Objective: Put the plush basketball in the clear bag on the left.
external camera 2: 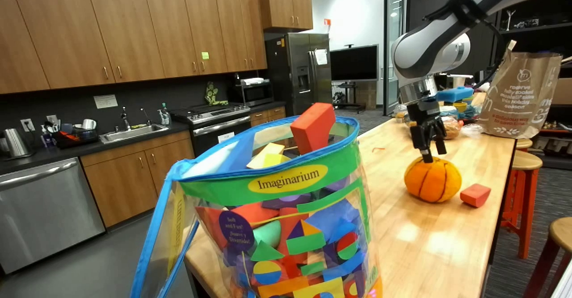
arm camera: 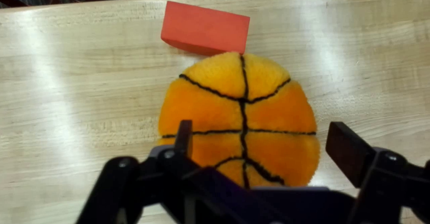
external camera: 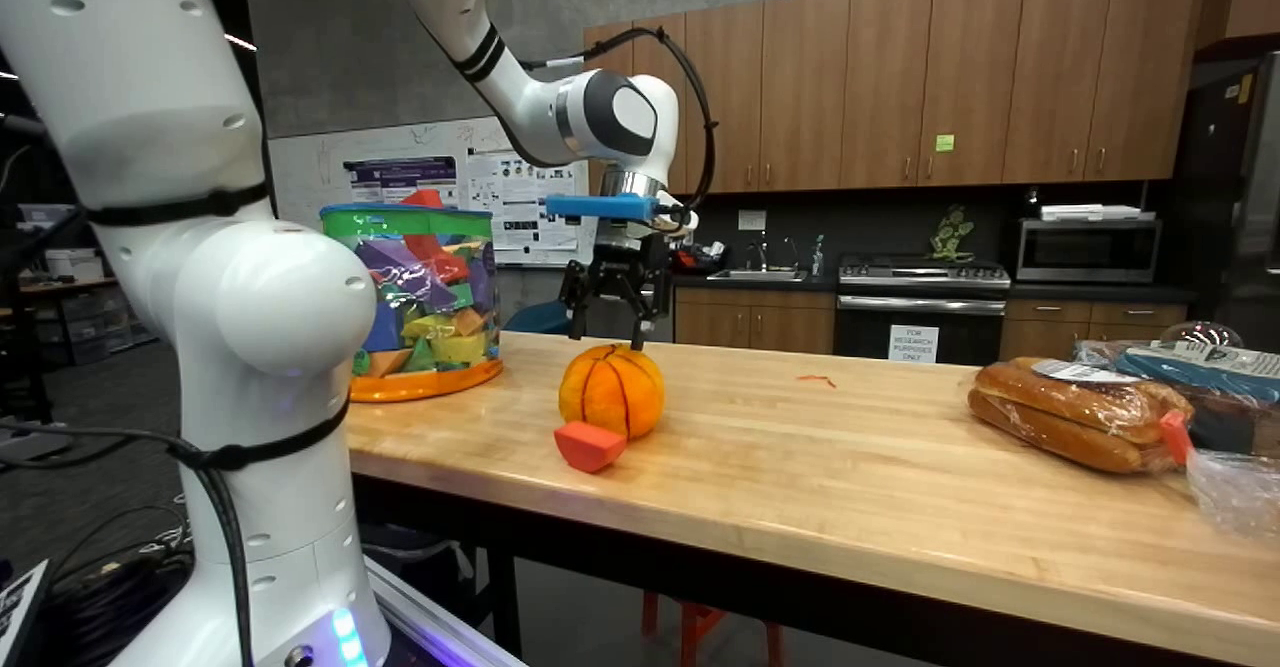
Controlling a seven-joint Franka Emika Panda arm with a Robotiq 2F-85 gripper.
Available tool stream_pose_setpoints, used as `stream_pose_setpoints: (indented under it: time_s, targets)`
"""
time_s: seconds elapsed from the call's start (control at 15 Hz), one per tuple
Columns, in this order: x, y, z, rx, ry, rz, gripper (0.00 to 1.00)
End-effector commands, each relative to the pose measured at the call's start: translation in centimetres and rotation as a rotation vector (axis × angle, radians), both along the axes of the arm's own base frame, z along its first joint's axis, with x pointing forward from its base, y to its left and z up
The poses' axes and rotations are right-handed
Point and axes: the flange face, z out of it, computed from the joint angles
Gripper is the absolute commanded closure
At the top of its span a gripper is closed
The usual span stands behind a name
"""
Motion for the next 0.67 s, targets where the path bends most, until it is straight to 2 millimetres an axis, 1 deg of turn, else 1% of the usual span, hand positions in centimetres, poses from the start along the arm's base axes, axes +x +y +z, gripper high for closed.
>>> stream_pose_setpoints:
  time_s: [0.0, 0.6]
  targets:
    - [0.7, 0.2, -0.5, -0.014, 0.027, 0.008, 0.0]
    - [1.1, 2.0, -4.7, -0.015, 0.123, 0.058, 0.0]
